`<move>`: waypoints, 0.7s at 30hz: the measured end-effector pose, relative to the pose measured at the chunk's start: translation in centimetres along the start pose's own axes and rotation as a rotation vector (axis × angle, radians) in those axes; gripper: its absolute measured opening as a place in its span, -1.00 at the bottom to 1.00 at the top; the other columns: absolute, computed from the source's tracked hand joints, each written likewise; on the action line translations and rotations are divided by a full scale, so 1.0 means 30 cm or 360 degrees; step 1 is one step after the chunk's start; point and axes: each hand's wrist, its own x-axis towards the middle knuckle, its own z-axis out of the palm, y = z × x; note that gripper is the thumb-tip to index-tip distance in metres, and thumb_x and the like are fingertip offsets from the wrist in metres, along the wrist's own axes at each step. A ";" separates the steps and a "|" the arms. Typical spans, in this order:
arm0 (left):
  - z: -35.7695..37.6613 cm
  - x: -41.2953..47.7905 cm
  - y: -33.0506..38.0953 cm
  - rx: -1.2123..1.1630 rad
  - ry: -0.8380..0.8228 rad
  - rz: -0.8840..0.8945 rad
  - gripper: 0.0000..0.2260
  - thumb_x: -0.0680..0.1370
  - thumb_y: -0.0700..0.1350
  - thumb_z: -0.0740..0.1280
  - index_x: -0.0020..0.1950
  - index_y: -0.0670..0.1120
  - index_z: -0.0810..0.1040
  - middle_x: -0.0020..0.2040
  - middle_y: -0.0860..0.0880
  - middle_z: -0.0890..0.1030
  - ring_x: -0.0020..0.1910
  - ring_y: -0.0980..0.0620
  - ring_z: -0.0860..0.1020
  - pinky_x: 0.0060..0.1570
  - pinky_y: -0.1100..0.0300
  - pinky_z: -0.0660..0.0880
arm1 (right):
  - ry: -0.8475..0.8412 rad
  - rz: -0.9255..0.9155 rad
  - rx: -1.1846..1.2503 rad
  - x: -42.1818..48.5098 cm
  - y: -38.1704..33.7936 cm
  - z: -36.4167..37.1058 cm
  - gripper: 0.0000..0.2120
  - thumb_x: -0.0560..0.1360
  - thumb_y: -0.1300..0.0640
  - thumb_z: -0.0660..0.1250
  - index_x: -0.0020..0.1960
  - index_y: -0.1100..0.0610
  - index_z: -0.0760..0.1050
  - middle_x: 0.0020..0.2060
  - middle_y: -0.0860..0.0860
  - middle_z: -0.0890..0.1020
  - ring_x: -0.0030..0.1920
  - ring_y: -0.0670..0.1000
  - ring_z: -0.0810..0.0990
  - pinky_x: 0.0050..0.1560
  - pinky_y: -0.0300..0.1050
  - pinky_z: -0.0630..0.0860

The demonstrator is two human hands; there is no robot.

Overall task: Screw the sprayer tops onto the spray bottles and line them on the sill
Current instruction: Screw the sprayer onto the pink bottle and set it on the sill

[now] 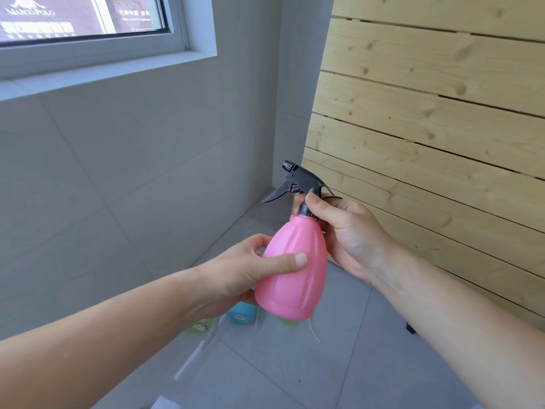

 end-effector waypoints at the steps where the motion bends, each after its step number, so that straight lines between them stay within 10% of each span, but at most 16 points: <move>1: 0.005 0.001 0.000 0.0012 0.0015 0.0003 -0.21 0.17 0.20 0.61 0.33 -0.01 0.51 0.20 -0.09 0.71 0.15 -0.12 0.72 0.15 -0.21 0.64 | 0.0004 -0.0005 -0.0001 0.001 -0.001 0.002 -0.75 0.52 0.10 0.38 0.10 0.24 0.63 -0.06 0.18 0.62 0.00 0.13 0.56 0.25 0.11 0.48; 21: 0.009 0.002 -0.008 -0.0017 -0.0102 -0.0006 -0.44 0.35 0.10 0.49 0.34 0.02 0.57 0.25 -0.15 0.69 0.19 -0.21 0.69 0.18 -0.24 0.63 | 0.0070 0.0000 0.0031 0.008 0.005 -0.003 -0.70 0.40 0.05 0.46 0.03 0.23 0.64 -0.03 0.24 0.56 0.00 0.19 0.53 0.31 0.26 0.43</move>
